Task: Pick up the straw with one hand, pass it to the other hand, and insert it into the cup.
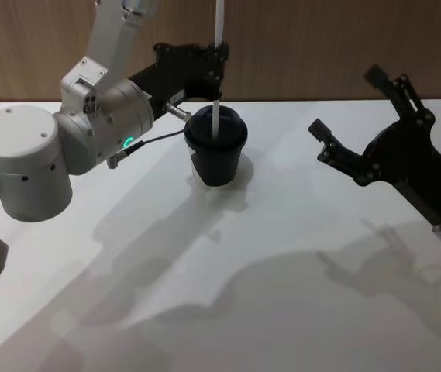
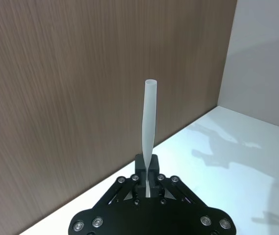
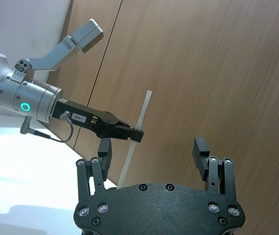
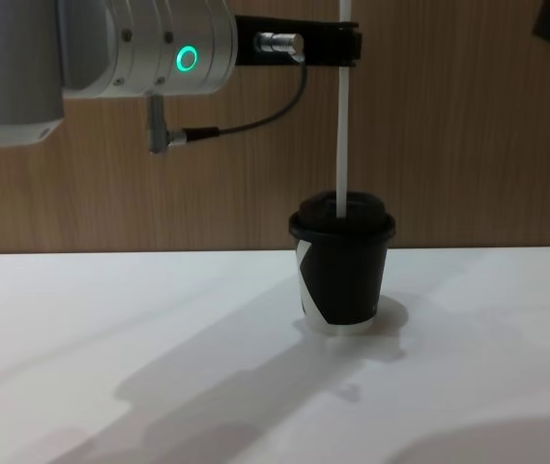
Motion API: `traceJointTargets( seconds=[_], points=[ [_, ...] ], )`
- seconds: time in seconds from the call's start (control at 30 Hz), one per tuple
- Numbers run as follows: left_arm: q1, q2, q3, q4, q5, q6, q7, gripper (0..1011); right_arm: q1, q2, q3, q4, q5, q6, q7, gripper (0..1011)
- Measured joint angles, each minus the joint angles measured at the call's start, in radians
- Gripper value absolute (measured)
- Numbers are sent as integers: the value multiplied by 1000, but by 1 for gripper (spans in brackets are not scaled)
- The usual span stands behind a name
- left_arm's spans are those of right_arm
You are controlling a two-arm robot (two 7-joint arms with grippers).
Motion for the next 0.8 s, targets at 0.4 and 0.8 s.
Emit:
traceJointTargets(
  seconds=[0.4, 0.8],
  points=[
    [1, -6, -3, 7, -1, -2, -6, 338, 0, 0, 0, 0, 0, 0, 0, 1001],
    [2, -8, -5, 9, -2, -3, -8, 717, 0, 0, 0, 0, 0, 0, 0, 1001]
  ],
)
